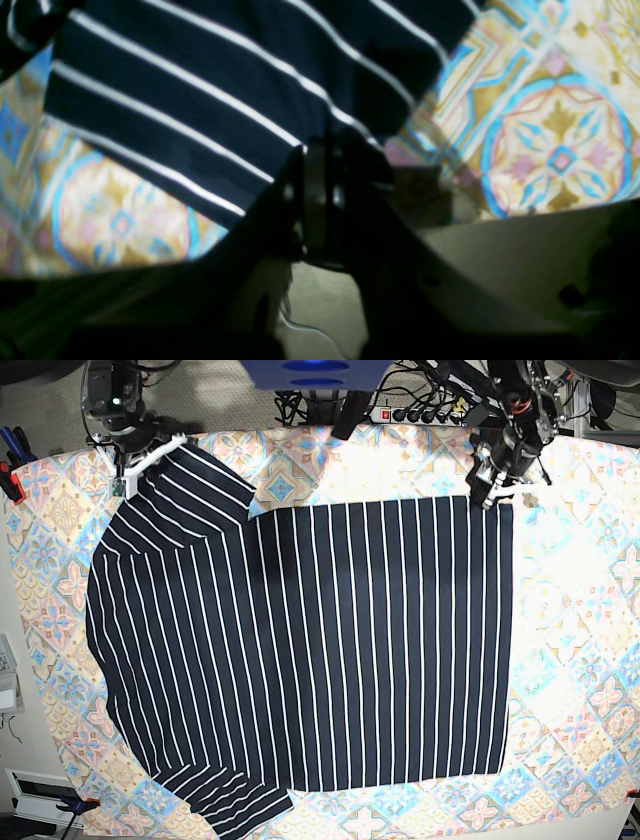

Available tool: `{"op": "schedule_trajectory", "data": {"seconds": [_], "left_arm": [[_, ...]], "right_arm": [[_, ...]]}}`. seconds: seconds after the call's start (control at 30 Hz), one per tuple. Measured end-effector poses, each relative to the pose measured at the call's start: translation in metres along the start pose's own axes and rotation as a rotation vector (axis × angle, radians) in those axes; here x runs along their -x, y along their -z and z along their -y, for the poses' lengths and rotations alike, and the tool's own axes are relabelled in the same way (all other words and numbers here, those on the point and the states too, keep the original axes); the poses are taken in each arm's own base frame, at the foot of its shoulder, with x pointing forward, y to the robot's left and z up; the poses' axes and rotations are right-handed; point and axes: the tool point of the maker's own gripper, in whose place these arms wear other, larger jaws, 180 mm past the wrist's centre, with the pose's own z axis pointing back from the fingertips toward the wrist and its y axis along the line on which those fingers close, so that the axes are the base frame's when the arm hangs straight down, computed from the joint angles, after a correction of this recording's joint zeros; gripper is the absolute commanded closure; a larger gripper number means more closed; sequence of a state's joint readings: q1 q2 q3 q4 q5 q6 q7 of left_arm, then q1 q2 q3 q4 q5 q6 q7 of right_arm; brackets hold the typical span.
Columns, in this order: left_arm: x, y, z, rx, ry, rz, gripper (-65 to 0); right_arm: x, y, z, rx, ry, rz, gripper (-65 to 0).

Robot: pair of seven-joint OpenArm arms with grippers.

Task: Fold the T-shirt properly
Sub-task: 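Lower the right gripper to the collar-side shoulder and grasp it, then pull both grippers back, dragging the shirt's shoulder edge toward the robot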

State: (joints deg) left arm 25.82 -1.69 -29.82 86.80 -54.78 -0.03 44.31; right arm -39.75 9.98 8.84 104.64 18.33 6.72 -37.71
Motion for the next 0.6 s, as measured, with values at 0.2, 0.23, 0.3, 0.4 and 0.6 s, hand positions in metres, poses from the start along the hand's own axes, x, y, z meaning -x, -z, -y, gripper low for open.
{"op": "schedule_trajectory", "data": {"seconds": [0.2, 0.23, 0.3, 0.4, 0.6], "left_arm": [[0.003, -0.023, -0.006, -0.027, 0.057, -0.008, 0.0], [0.004, -0.027, -0.009, -0.032, 0.060, -0.011, 0.0], [0.008, -0.034, -0.013, -0.044, 0.071, -0.016, 0.0], [0.014, -0.042, -0.023, -0.068, 0.077, -0.028, 0.0], [0.013, -0.036, -0.019, -0.059, 0.069, -0.028, 0.0]], "right_arm": [[0.017, -0.016, 0.026, 0.013, -0.042, -0.036, -0.2], [0.021, -0.020, 0.029, 0.007, -0.051, -0.043, -0.2], [0.029, -0.024, 0.031, -0.003, -0.063, -0.063, -0.2], [0.037, -0.029, 0.036, 0.010, -0.058, -0.080, 0.0], [0.024, -0.024, 0.034, 0.004, -0.061, -0.044, -7.8]]}}
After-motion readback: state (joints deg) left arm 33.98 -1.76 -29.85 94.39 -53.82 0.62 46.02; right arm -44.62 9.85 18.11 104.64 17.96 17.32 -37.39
